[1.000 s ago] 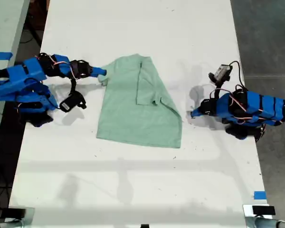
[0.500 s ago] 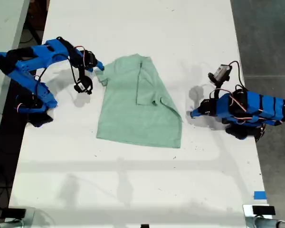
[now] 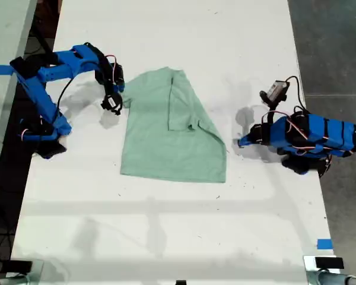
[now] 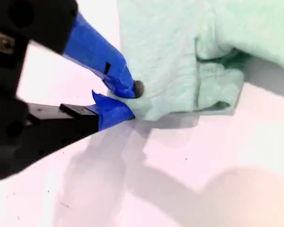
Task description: Fold t shirt
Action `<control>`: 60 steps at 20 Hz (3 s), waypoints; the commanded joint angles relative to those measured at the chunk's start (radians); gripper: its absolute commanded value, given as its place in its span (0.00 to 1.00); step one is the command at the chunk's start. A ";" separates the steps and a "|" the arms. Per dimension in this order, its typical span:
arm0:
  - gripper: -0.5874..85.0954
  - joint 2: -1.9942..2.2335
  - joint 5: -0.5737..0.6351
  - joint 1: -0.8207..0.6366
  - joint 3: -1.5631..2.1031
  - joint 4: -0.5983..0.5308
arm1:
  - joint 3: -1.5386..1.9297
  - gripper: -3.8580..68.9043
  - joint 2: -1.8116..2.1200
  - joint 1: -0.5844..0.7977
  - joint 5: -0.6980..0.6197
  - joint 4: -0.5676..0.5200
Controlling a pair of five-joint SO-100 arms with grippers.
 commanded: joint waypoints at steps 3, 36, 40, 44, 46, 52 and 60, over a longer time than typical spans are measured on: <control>0.01 0.202 -0.067 0.181 -0.242 0.137 | 0.049 0.03 0.011 -0.009 -0.014 -0.031; 0.01 1.976 -0.476 0.753 1.236 -0.112 | 0.055 0.03 0.011 0.000 -0.040 -0.060; 0.01 1.976 -0.483 0.756 1.230 -0.091 | 0.057 0.03 0.011 0.011 -0.029 -0.064; 0.01 1.976 -0.497 0.755 1.220 -0.057 | 0.057 0.03 0.011 0.023 -0.026 -0.061; 0.01 1.976 -0.514 0.752 1.221 -0.049 | 0.057 0.03 0.011 0.023 -0.018 -0.061; 0.01 1.976 -0.534 0.736 1.227 -0.049 | 0.021 0.03 0.012 -0.012 0.008 0.011; 0.01 1.976 -0.534 0.729 1.229 -0.051 | 0.034 0.03 0.012 0.003 0.048 0.015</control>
